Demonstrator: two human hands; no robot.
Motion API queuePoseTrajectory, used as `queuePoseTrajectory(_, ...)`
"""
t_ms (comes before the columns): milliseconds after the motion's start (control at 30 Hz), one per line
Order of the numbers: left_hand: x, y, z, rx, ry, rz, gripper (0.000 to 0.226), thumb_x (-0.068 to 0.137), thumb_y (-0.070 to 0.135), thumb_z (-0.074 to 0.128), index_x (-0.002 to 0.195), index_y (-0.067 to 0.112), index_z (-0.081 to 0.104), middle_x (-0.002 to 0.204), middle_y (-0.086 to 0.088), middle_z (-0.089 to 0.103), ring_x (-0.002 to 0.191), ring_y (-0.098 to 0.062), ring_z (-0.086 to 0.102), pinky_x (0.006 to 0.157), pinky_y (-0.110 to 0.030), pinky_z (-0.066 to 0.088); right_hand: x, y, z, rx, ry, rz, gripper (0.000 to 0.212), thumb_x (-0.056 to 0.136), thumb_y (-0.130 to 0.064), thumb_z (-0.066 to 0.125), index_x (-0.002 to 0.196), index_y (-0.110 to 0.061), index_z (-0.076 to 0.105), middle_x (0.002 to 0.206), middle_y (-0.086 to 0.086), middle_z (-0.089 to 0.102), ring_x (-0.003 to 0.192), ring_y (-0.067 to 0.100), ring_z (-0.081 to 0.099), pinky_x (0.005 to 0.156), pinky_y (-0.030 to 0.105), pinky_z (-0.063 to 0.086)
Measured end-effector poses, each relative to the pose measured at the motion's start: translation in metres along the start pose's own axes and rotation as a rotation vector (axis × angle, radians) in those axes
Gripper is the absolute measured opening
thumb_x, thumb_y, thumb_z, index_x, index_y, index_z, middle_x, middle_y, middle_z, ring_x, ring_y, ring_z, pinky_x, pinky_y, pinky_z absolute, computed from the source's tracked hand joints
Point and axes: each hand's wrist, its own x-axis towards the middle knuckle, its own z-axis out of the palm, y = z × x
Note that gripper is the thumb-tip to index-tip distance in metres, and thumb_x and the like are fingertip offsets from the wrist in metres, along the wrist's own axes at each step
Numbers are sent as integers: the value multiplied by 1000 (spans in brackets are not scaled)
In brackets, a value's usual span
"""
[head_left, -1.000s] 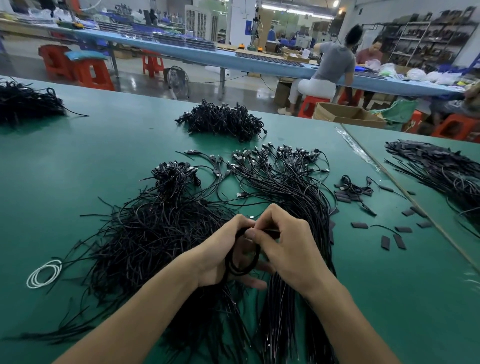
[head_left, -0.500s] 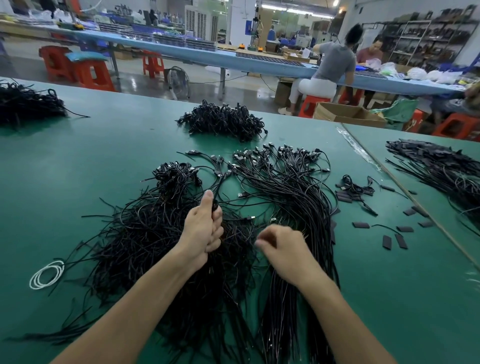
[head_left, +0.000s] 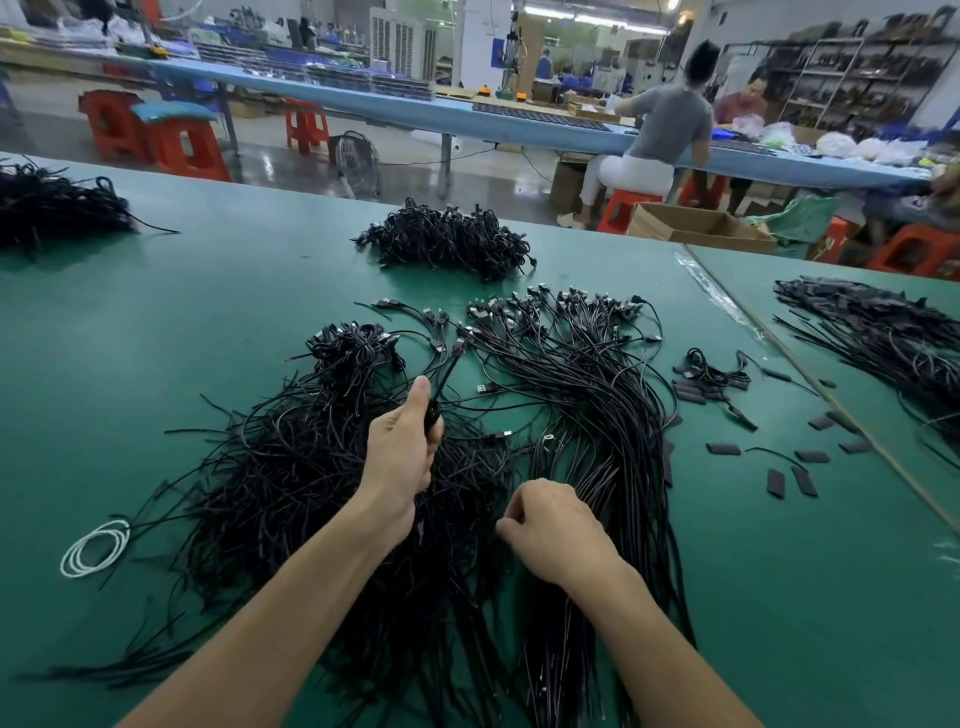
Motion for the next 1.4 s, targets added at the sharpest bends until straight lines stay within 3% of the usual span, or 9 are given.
queuePoseTrajectory(200, -1, 1, 1, 9, 6, 12, 55, 102, 49, 43, 56, 21, 31, 43, 11, 29, 39, -8, 18, 35, -19, 17, -5, 1, 5, -30, 3, -23, 13, 99, -26, 49, 105, -17, 58, 99, -1, 58, 89, 21, 59, 76, 35, 51)
queuePoseTrajectory(300, 0, 0, 1, 8, 5, 14, 58, 103, 48, 42, 51, 23, 32, 46, 8, 26, 40, -9, 16, 36, -20, 15, -6, -2, 5, -34, 61, -9, 20, 99, -34, 53, 112, -19, 56, 105, 1, 59, 90, 23, 59, 75, 34, 48)
queuePoseTrajectory(433, 1, -2, 0, 12, -16, 2, 67, 103, 50, 41, 41, 25, 41, 46, 9, 30, 38, -8, 20, 35, -20, 17, -6, -4, 6, -76, 90, -67, 25, 99, -25, 55, 123, -24, 54, 115, 1, 62, 100, 24, 63, 77, 34, 50)
queuePoseTrajectory(567, 3, -3, 3, -1, -35, -21, 58, 103, 46, 44, 52, 21, 52, 41, 10, 30, 33, -6, 21, 32, -19, 18, -5, -1, 7, -99, 97, -109, 15, 99, -27, 54, 110, -21, 63, 113, 0, 60, 99, 22, 62, 80, 34, 53)
queuePoseTrajectory(733, 5, -3, 4, -35, -74, -25, 49, 106, 41, 38, 69, 13, 54, 40, 9, 31, 31, -6, 20, 31, -17, 17, -5, 2, 9, -91, 97, -149, 10, 100, -28, 50, 103, -20, 56, 104, -4, 48, 91, 18, 54, 73, 30, 44)
queuePoseTrajectory(933, 6, -2, 1, -47, -71, -39, 49, 106, 42, 37, 69, 14, 52, 42, 8, 31, 32, -7, 20, 32, -18, 16, -5, 0, 8, -44, 91, -162, 18, 97, -30, 55, 114, -25, 55, 110, -5, 50, 96, 17, 54, 77, 30, 45)
queuePoseTrajectory(1167, 1, -2, 3, -42, -45, 25, 48, 104, 44, 43, 70, 12, 58, 43, 9, 33, 34, -6, 21, 31, -19, 17, -4, -1, 10, -48, 86, -179, 9, 98, -27, 53, 104, -22, 59, 109, -5, 50, 98, 17, 55, 78, 30, 47)
queuePoseTrajectory(1333, -1, 1, 0, -55, -26, 81, 48, 104, 42, 44, 72, 10, 60, 43, 9, 34, 33, -4, 22, 31, -17, 20, -1, 1, -3, 149, 180, -92, 7, 97, -27, 58, 101, -23, 62, 102, -6, 60, 91, 14, 60, 81, 33, 54)
queuePoseTrajectory(1400, -2, 3, -1, -68, -19, 95, 49, 105, 41, 42, 71, 10, 59, 43, 9, 33, 33, -4, 21, 31, -17, 20, 2, 4, -11, 264, 268, -41, 7, 96, -25, 62, 100, -21, 65, 95, -6, 66, 86, 11, 63, 78, 29, 57)
